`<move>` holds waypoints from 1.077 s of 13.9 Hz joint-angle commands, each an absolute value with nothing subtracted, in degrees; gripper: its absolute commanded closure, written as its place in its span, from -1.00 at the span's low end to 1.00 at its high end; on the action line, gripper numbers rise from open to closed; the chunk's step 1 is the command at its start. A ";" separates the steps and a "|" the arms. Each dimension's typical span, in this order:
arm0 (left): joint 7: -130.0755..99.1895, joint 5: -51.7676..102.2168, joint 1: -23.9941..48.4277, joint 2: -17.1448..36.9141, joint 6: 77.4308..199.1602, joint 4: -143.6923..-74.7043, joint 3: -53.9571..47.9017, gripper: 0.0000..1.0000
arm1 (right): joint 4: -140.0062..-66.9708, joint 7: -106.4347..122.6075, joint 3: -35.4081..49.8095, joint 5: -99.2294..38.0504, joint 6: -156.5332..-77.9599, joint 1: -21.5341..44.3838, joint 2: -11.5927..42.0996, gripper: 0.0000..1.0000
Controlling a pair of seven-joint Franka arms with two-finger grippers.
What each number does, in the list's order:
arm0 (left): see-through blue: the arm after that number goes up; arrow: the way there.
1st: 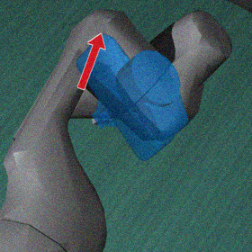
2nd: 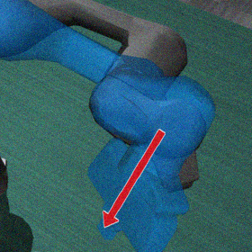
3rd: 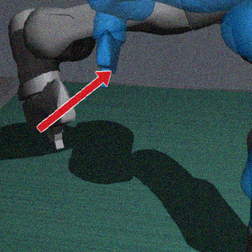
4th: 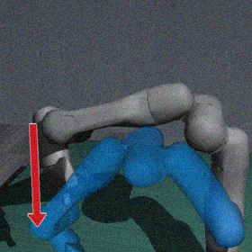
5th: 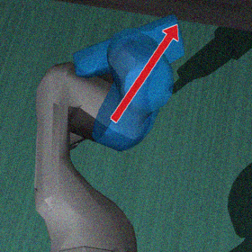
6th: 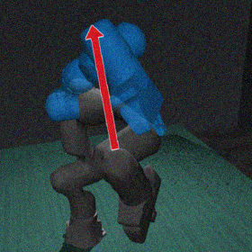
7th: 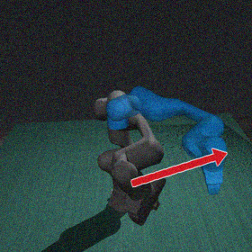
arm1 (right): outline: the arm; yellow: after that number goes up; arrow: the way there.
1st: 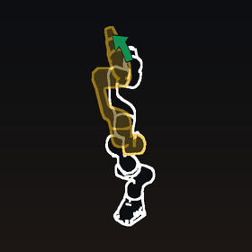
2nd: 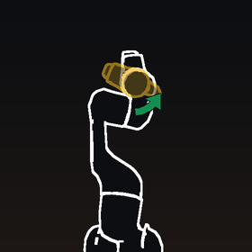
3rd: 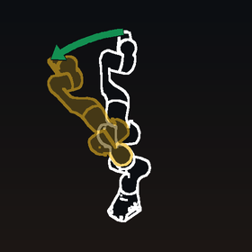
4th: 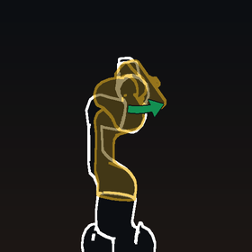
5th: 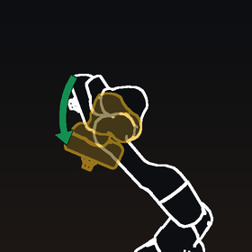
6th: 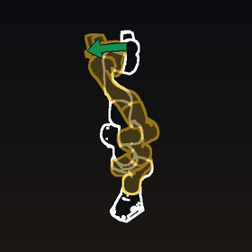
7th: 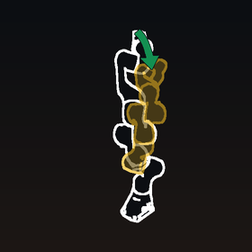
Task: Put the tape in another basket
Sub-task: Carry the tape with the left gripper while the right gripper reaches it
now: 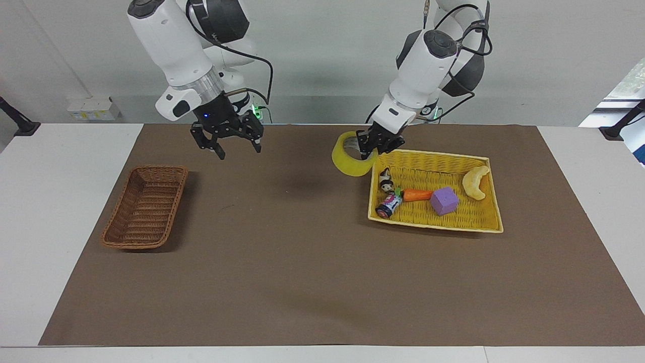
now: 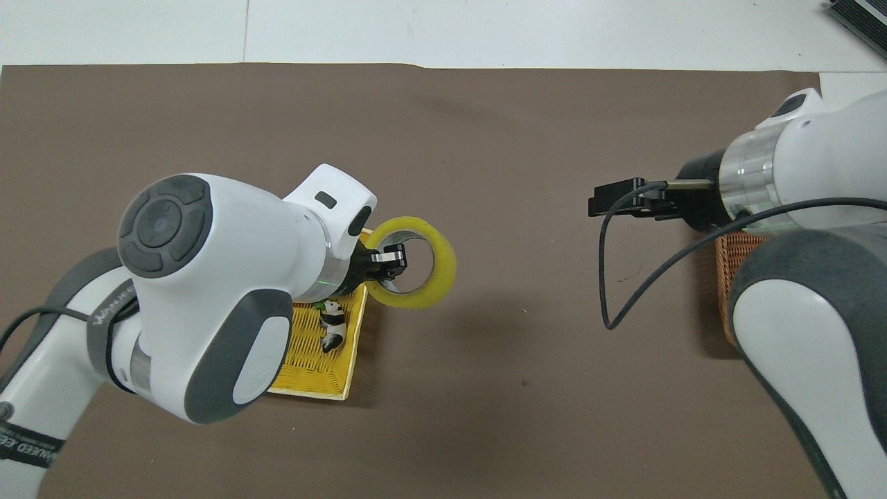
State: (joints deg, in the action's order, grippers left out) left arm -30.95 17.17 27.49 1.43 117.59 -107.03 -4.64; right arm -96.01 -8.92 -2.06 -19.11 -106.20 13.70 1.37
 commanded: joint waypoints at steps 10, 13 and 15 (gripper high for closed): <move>-36.83 24.34 35.95 6.15 138.51 -106.96 -3.60 1.00 | -106.79 9.48 -2.11 -35.42 -111.10 16.36 0.88 -1.00; -36.83 25.40 35.95 5.27 138.78 -106.70 -3.95 1.00 | -106.70 8.80 -2.20 -35.42 -111.44 16.26 0.97 -0.66; -37.00 25.49 35.95 5.45 139.13 -105.91 -5.00 1.00 | -106.26 7.48 -2.11 -36.12 -112.06 16.26 1.40 -0.66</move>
State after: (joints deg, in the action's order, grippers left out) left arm -36.34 23.97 35.04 6.23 138.09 -107.24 -4.93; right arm -105.00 7.19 -2.30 -35.03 -111.30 17.30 1.72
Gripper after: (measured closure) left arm 0.780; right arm 0.159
